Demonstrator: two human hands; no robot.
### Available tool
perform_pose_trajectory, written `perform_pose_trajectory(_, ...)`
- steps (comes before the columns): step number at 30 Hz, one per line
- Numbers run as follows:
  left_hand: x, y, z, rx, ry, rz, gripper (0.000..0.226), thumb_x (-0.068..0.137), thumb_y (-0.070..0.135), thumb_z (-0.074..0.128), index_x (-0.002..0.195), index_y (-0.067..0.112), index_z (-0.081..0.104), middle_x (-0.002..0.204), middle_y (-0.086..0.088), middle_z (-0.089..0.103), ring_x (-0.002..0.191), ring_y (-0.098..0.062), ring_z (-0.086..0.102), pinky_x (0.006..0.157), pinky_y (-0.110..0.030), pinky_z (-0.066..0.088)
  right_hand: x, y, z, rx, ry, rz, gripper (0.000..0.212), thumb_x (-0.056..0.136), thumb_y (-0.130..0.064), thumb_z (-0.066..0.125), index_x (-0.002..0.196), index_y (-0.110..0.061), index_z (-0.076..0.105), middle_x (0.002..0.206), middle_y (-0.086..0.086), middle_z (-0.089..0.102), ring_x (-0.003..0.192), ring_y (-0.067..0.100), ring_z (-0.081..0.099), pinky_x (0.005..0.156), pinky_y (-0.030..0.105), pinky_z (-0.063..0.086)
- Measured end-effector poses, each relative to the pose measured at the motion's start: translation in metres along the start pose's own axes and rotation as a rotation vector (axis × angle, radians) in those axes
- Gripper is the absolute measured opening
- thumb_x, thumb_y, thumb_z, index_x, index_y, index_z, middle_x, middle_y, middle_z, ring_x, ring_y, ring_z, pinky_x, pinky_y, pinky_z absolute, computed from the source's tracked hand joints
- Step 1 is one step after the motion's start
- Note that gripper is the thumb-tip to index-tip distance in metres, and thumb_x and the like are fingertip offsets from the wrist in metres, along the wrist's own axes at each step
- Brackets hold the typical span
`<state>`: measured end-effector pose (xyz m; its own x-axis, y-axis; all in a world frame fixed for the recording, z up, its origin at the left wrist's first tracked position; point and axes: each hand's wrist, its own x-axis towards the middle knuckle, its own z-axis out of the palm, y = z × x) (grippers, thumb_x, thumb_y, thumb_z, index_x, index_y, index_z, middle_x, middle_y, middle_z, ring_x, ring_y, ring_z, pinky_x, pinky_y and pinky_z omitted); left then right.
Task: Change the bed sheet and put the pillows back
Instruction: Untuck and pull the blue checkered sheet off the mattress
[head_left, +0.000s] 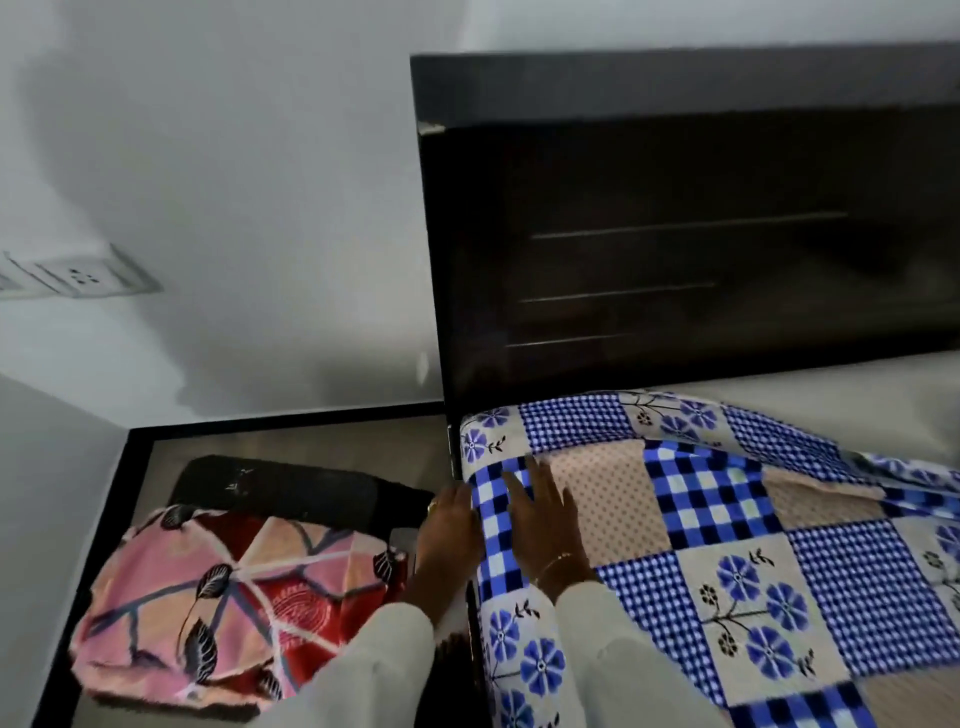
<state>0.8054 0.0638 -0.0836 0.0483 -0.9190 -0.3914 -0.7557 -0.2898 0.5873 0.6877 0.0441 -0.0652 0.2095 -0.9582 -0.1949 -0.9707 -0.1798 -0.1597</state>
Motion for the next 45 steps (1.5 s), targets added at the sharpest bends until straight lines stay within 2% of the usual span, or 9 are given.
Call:
perform_pose_trajectory(6,0.057,-0.028,0.008,-0.208,0.016,-0.116,0.029,0.095,0.011,0.043,0.121,0.005,0.053,0.12,-0.013,0.058,0.109,-0.027,0.056,0.09,-0.028,0.041,0.069,-0.001,0.052,-0.146,-0.089,-0.177,0.075,0.033,-0.029,0.092,0.104,-0.02,0.071,0.119,0.014,0.064,0.107,0.034,0.063,0.07,0.053,0.053)
perform_pose_trajectory(13,0.071,-0.048,0.043,-0.199,-0.066,-0.105,0.032,0.092,0.003,0.043,0.123,0.007,0.052,0.117,-0.015,0.058,0.105,-0.029,0.058,0.087,-0.035,0.046,0.08,0.006,0.09,-0.162,0.093,-0.291,0.037,0.07,-0.024,0.062,0.107,-0.025,0.07,0.13,0.003,0.059,0.125,0.029,0.048,0.097,0.05,0.039)
perform_pose_trajectory(21,0.069,-0.046,0.057,-0.119,0.129,-0.148,0.024,0.094,0.01,0.044,0.115,0.004,0.053,0.117,-0.013,0.054,0.103,-0.029,0.055,0.078,-0.033,0.042,0.082,0.011,0.102,0.028,0.328,-0.37,0.033,0.077,-0.008,0.041,0.086,-0.008,0.073,0.103,0.006,0.072,0.101,0.023,0.067,0.102,0.03,0.033)
perform_pose_trajectory(27,0.061,0.004,0.061,0.007,0.239,0.287,0.028,0.074,0.015,0.039,0.097,0.005,0.053,0.093,-0.018,0.061,0.077,-0.034,0.062,0.071,-0.033,0.046,0.065,0.051,0.083,0.257,0.535,-0.104,0.018,0.075,-0.007,0.045,0.078,0.0,0.06,0.07,0.018,0.061,0.074,0.025,0.049,0.068,0.032,0.039)
perform_pose_trajectory(31,0.044,0.072,0.063,-0.14,0.024,0.416,0.035,0.089,0.021,0.031,0.098,-0.002,0.057,0.101,-0.022,0.057,0.078,-0.038,0.061,0.065,-0.042,0.05,0.045,0.099,0.055,0.157,0.659,0.108,0.022,0.081,-0.011,0.046,0.08,0.004,0.063,0.072,0.021,0.059,0.064,0.035,0.057,0.061,0.035,0.038)
perform_pose_trajectory(36,0.064,0.014,0.076,0.106,0.199,0.524,0.043,0.084,0.041,0.049,0.115,0.012,0.057,0.119,-0.008,0.058,0.116,-0.027,0.05,0.105,-0.045,0.037,0.052,0.082,0.049,0.152,0.24,0.361,0.062,0.081,-0.055,0.048,0.134,-0.023,0.048,0.145,0.025,0.031,0.134,0.048,0.025,0.102,0.064,0.02)
perform_pose_trajectory(38,0.063,-0.016,0.075,0.292,0.061,0.62,0.079,0.079,0.063,0.046,0.137,0.01,0.042,0.145,-0.009,0.039,0.138,-0.028,0.026,0.114,-0.045,0.014,0.054,0.067,0.064,0.174,0.122,0.355,0.059,0.086,-0.043,0.054,0.141,-0.026,0.038,0.154,0.02,0.012,0.141,0.044,0.007,0.107,0.064,0.009)
perform_pose_trajectory(40,0.058,-0.027,0.075,0.445,-0.03,0.769,0.09,0.077,0.07,0.042,0.142,0.009,0.036,0.152,-0.009,0.028,0.142,-0.029,0.016,0.113,-0.049,0.008,0.053,0.057,0.076,0.153,0.191,0.323,0.05,0.085,-0.011,0.052,0.135,-0.009,0.048,0.147,0.026,0.029,0.134,0.046,0.029,0.102,0.062,0.031)
perform_pose_trajectory(45,0.043,0.01,0.102,0.447,0.097,1.046,0.038,0.07,0.023,0.05,0.096,0.011,0.074,0.107,-0.007,0.071,0.101,-0.022,0.067,0.094,-0.031,0.04,0.024,0.076,0.06,0.338,0.364,0.431,0.046,0.079,0.016,0.046,0.122,0.003,0.057,0.128,0.023,0.055,0.113,0.033,0.057,0.095,0.035,0.046)
